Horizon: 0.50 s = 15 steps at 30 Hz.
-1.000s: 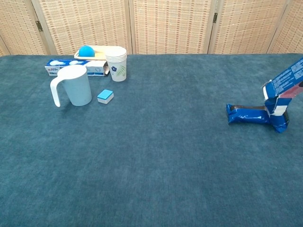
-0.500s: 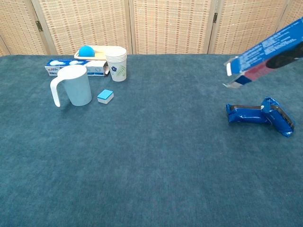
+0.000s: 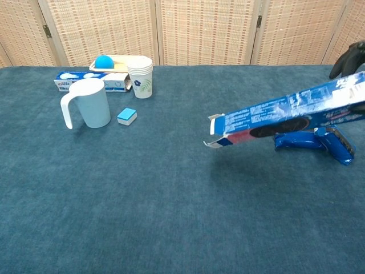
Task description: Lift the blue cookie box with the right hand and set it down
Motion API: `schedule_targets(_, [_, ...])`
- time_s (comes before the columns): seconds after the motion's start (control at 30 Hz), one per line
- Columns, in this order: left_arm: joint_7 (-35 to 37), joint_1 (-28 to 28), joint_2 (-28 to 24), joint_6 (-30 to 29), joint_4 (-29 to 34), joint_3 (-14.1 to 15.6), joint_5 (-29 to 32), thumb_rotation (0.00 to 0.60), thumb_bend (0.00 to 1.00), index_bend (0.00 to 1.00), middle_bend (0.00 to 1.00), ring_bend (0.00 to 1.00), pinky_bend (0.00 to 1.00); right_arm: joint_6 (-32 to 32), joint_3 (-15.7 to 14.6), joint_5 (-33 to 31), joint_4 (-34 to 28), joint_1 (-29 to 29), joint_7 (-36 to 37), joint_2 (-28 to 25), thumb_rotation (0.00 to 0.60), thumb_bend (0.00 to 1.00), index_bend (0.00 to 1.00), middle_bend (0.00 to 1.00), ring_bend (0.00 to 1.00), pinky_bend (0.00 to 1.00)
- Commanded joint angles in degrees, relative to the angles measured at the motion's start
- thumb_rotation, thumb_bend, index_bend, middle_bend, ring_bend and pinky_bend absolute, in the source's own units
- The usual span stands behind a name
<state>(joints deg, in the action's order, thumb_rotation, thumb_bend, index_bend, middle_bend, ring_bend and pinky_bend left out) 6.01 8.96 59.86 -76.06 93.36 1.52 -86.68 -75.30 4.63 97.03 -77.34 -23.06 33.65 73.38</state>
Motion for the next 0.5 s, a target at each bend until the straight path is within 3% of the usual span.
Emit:
schedule_targets(0.03, [-0.03, 0.05, -0.01, 0.15, -0.12, -0.03, 0.15, 0.600, 0.39, 0.17, 0.09, 0.10, 0.18, -1.76, -2.14, 0.73, 8.19, 0.35, 1.52, 6.42, 0.600, 0.13, 0.54, 0.39, 0.36, 0.05])
schedule_targets(0.1, [-0.18, 0.15, -0.01, 0.46, -0.09, -0.02, 0.34, 0.600, 0.39, 0.17, 0.09, 0.10, 0.18, -0.84, -2.90, 0.55, 9.32, 0.19, 1.37, 6.76, 0.600, 0.13, 0.52, 0.38, 0.36, 0.05])
schedule_targets(0.17, [-0.16, 0.21, -0.03, 0.50, -0.05, -0.04, 0.31, 0.600, 0.39, 0.18, 0.09, 0.10, 0.18, 0.61, -3.89, 0.48, 9.88, 0.03, 0.55, 6.37, 0.600, 0.13, 0.44, 0.32, 0.32, 0.05])
schedule_targets(0.2, [0.01, 0.20, -0.03, 0.25, -0.10, -0.02, -0.05, 0.600, 0.39, 0.18, 0.09, 0.10, 0.18, 2.76, -5.18, 0.91, 9.71, -0.45, -0.84, 5.12, 0.600, 0.13, 0.38, 0.28, 0.29, 0.04])
schedule_targets(0.23, [0.32, 0.15, 0.00, -0.15, -0.22, -0.02, -0.48, 0.600, 0.39, 0.18, 0.09, 0.10, 0.18, 4.74, -6.12, 1.10, 9.05, -0.93, -1.97, 3.85, 0.600, 0.13, 0.22, 0.18, 0.22, 0.03])
schedule_targets(0.3, [1.16, -0.04, 0.15, -1.22, -0.62, 0.04, -1.57, 0.600, 0.39, 0.19, 0.09, 0.10, 0.18, 8.61, -7.14, 0.30, 5.99, -1.86, -4.52, 0.91, 0.600, 0.13, 0.04, 0.05, 0.09, 0.01])
schedule_targets(0.33, [1.54, -0.12, 0.22, -1.61, -0.84, 0.09, -2.00, 0.600, 0.39, 0.19, 0.09, 0.10, 0.18, 9.35, -7.19, -0.11, 4.68, -2.07, -5.35, -0.06, 0.600, 0.13, 0.00, 0.01, 0.04, 0.00])
schedule_targets(0.5, [3.14, -0.30, 0.18, -2.32, -1.65, 0.27, -2.77, 0.600, 0.39, 0.19, 0.09, 0.11, 0.18, 8.81, -6.29, -3.17, -1.40, -0.97, -11.67, -5.28, 0.600, 0.13, 0.00, 0.00, 0.00, 0.00])
